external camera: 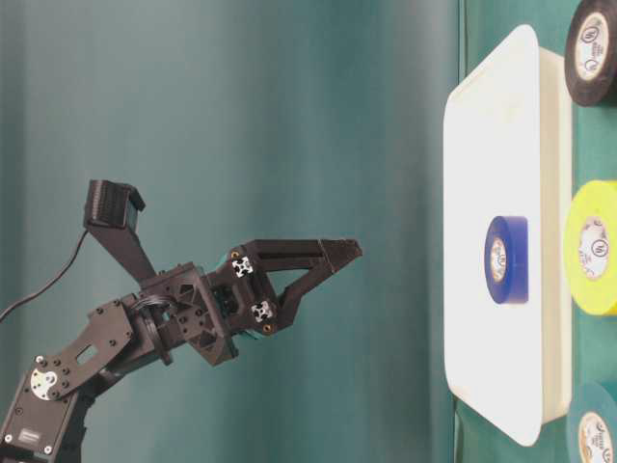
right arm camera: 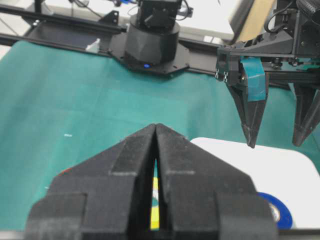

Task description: Place the tape from the fixed location into the white case.

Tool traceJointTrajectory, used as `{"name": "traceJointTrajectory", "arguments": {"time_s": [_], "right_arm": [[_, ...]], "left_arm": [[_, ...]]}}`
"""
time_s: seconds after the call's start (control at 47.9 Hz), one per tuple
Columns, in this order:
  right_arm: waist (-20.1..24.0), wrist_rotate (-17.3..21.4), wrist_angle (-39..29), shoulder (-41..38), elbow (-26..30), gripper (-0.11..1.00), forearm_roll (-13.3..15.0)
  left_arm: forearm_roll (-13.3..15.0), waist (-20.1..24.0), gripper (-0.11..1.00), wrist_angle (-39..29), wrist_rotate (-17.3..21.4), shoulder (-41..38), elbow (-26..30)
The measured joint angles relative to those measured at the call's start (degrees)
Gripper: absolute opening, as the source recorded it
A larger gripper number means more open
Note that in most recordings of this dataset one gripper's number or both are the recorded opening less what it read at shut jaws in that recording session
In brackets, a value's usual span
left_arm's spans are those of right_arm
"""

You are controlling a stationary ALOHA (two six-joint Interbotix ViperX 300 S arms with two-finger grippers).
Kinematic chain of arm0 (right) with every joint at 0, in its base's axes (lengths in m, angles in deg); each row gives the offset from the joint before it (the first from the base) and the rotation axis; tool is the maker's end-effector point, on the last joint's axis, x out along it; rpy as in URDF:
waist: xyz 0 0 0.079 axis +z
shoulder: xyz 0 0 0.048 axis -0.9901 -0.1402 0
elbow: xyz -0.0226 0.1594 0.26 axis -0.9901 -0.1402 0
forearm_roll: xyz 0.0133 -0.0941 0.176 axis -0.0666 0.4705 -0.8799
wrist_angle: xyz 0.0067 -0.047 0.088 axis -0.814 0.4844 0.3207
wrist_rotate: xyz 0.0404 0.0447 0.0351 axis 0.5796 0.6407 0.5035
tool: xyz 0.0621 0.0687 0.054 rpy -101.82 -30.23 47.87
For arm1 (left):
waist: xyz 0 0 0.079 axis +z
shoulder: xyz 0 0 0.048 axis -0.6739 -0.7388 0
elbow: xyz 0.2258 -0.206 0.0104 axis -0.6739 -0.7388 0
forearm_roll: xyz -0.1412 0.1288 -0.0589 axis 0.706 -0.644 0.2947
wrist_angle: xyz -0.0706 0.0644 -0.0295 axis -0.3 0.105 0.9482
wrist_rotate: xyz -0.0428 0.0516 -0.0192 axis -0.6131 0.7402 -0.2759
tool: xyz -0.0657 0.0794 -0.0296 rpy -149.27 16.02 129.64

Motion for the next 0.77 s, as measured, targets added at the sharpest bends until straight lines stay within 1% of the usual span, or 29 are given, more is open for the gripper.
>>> {"name": "traceJointTrajectory", "arguments": {"time_s": [0.501,0.773], "right_arm": [[0.0,0.0,0.09,-0.09,0.0,0.0,0.0],[0.0,0.0,0.09,0.0,0.09,0.0,0.0]], "left_arm": [[0.0,0.0,0.76,0.09,-0.09,0.09,0.0],[0.0,-0.09,0.74,0.26,-0.09,2.64,-1.58]]}}
